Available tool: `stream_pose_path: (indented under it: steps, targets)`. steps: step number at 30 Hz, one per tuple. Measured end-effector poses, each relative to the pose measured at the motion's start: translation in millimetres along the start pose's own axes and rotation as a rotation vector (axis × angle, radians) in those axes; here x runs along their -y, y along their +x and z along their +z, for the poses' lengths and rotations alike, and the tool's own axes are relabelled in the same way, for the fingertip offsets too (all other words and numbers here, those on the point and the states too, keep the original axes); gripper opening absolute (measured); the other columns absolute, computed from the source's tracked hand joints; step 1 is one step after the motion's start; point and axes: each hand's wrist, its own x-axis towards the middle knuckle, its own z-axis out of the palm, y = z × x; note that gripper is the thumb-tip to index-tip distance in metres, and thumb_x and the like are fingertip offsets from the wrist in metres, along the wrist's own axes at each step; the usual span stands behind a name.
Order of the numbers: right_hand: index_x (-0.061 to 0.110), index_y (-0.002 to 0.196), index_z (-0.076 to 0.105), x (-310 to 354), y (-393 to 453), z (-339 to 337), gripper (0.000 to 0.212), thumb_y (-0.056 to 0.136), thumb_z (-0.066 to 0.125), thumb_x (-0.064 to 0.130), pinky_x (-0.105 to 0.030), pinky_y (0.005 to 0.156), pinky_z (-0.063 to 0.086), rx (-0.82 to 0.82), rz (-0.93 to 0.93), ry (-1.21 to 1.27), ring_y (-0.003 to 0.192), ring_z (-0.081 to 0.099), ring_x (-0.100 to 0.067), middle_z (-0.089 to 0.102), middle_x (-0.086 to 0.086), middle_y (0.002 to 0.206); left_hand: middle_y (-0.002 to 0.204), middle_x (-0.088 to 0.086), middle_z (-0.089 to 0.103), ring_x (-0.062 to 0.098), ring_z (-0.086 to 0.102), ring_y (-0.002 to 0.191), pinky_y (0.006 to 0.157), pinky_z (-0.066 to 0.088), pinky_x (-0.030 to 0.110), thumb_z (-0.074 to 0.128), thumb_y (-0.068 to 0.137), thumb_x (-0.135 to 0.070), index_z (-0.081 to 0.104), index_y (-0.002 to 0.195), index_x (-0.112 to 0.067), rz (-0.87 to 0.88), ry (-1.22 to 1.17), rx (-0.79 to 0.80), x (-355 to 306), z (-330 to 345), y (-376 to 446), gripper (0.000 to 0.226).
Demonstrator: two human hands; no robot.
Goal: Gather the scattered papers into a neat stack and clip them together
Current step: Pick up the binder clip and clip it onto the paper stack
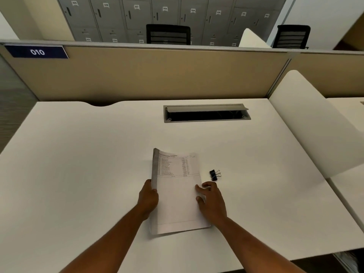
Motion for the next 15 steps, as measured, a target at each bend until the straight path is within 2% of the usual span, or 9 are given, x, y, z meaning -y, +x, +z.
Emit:
stream_pose_path:
  steps: [2, 4, 7, 9, 11, 13, 15]
  targets:
    - [0.033, 0.142, 0.056, 4.5, 3.1, -6.3, 0.054, 0.091, 0.072, 0.03, -0.022, 0.094, 0.046, 0.041, 0.047, 0.08, 0.117, 0.055, -0.008, 0.043, 0.011, 0.135, 0.125, 0.002, 0.056, 0.021, 0.055, 0.109, 0.092, 0.05, 0.035, 0.039, 0.099, -0.003, 0.044, 0.136, -0.016, 0.028, -0.04, -0.016, 3.5, -4.1, -3.6, 0.04]
    - [0.029, 0.147, 0.046, 11.6, 8.2, -14.5, 0.066, 0.088, 0.076, 0.033, -0.024, 0.092, 0.049, 0.036, 0.143, 0.281, 0.109, 0.06, -0.006, 0.049, 0.008, 0.131, 0.124, 0.001, 0.057, 0.021, 0.058, 0.109, 0.089, 0.049, 0.032, 0.04, 0.099, -0.002, 0.046, 0.136, -0.018, 0.056, -0.091, -0.024, 5.5, -10.0, -7.5, 0.041]
    - [0.025, 0.149, 0.04, 21.5, 15.5, -28.1, 0.078, 0.084, 0.082, 0.037, -0.034, 0.096, 0.053, 0.069, 0.333, 0.629, 0.109, 0.064, -0.015, 0.062, -0.001, 0.128, 0.124, -0.001, 0.059, 0.017, 0.06, 0.105, 0.089, 0.051, 0.032, 0.042, 0.102, -0.007, 0.046, 0.137, -0.021, 0.072, -0.14, -0.007, 4.8, -17.9, -14.9, 0.038]
    - [0.019, 0.142, 0.05, 28.9, 19.1, -36.3, 0.068, 0.085, 0.082, 0.036, -0.034, 0.09, 0.057, 0.193, 0.398, 0.867, 0.111, 0.068, -0.019, 0.068, -0.004, 0.128, 0.126, 0.0, 0.06, 0.02, 0.062, 0.109, 0.093, 0.054, 0.037, 0.043, 0.103, -0.01, 0.045, 0.139, -0.021, 0.075, -0.181, 0.017, 1.1, -21.9, -19.7, 0.038]
    - [0.014, 0.133, 0.061, 36.5, 20.7, -42.5, 0.051, 0.088, 0.079, 0.027, -0.038, 0.089, 0.06, 0.255, 0.36, 0.986, 0.108, 0.072, -0.023, 0.073, -0.005, 0.123, 0.126, 0.001, 0.06, 0.022, 0.062, 0.111, 0.091, 0.055, 0.039, 0.044, 0.103, -0.012, 0.044, 0.139, -0.023, 0.09, -0.219, 0.033, -4.9, -24.3, -25.3, 0.038]
    - [0.013, 0.125, 0.067, 47.8, 19.0, -47.3, 0.035, 0.092, 0.075, 0.016, -0.042, 0.089, 0.061, 0.185, 0.293, 0.954, 0.101, 0.074, -0.027, 0.076, -0.008, 0.117, 0.124, -0.002, 0.06, 0.02, 0.062, 0.11, 0.088, 0.055, 0.035, 0.043, 0.104, -0.014, 0.044, 0.137, -0.024, 0.124, -0.218, 0.031, -13.7, -25.1, -31.7, 0.035]
    - [0.019, 0.116, 0.069, 62.1, 16.1, -52.0, 0.025, 0.093, 0.071, 0.012, -0.032, 0.078, 0.063, 0.029, 0.213, 0.843, 0.094, 0.074, -0.024, 0.077, -0.005, 0.111, 0.12, -0.005, 0.058, 0.016, 0.059, 0.109, 0.085, 0.053, 0.03, 0.04, 0.103, -0.013, 0.044, 0.13, -0.025, 0.18, -0.168, -0.004, -25.0, -23.8, -38.4, 0.03]
